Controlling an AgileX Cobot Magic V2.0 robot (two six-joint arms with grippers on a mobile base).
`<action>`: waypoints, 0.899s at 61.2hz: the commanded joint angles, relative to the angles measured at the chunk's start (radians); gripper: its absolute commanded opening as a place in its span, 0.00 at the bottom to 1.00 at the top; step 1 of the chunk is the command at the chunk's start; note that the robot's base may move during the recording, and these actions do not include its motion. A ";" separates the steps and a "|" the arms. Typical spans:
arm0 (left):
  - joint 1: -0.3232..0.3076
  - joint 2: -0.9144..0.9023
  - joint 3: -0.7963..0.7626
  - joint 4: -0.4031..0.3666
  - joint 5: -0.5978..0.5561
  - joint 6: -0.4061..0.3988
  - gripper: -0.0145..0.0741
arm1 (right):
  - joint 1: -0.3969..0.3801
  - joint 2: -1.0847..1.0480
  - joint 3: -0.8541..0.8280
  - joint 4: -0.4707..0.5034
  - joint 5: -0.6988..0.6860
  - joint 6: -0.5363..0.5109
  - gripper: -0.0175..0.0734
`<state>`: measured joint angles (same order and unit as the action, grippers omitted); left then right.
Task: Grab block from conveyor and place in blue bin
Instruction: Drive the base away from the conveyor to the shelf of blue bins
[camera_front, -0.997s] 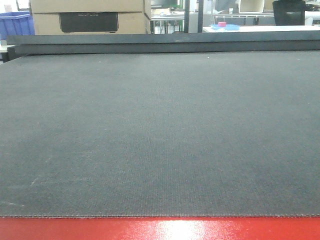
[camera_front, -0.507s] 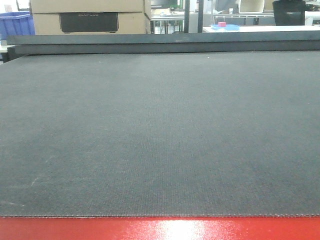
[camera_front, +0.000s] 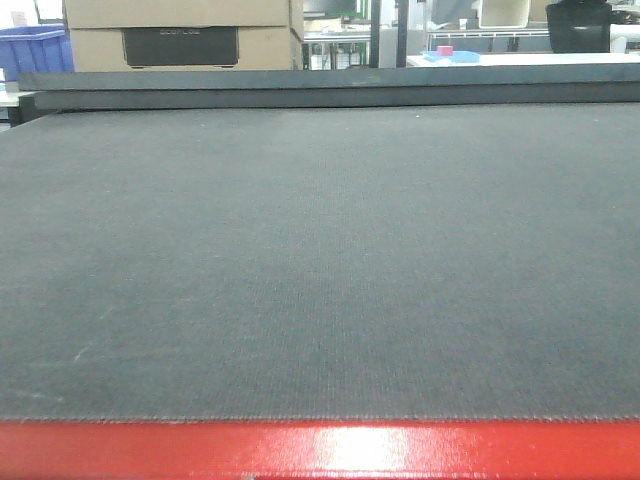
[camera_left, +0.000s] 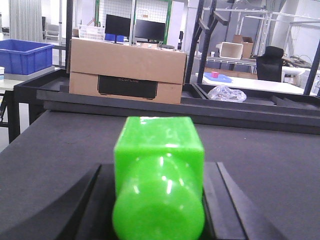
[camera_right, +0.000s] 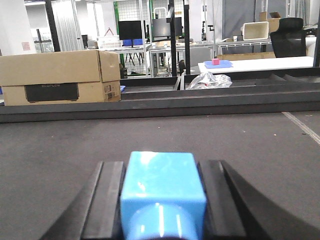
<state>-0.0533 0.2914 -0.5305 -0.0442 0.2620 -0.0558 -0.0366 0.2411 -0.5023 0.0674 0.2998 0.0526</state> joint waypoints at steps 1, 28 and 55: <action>-0.005 -0.007 -0.001 0.001 -0.017 0.002 0.04 | 0.001 -0.003 0.003 -0.006 -0.026 -0.002 0.01; -0.005 -0.007 -0.001 0.001 -0.017 0.002 0.04 | 0.001 -0.003 0.003 -0.006 -0.026 -0.002 0.01; -0.005 -0.007 -0.001 0.001 -0.017 0.002 0.04 | 0.001 -0.003 0.003 -0.006 -0.026 -0.002 0.01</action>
<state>-0.0533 0.2896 -0.5305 -0.0442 0.2620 -0.0558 -0.0366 0.2411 -0.5023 0.0674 0.2998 0.0526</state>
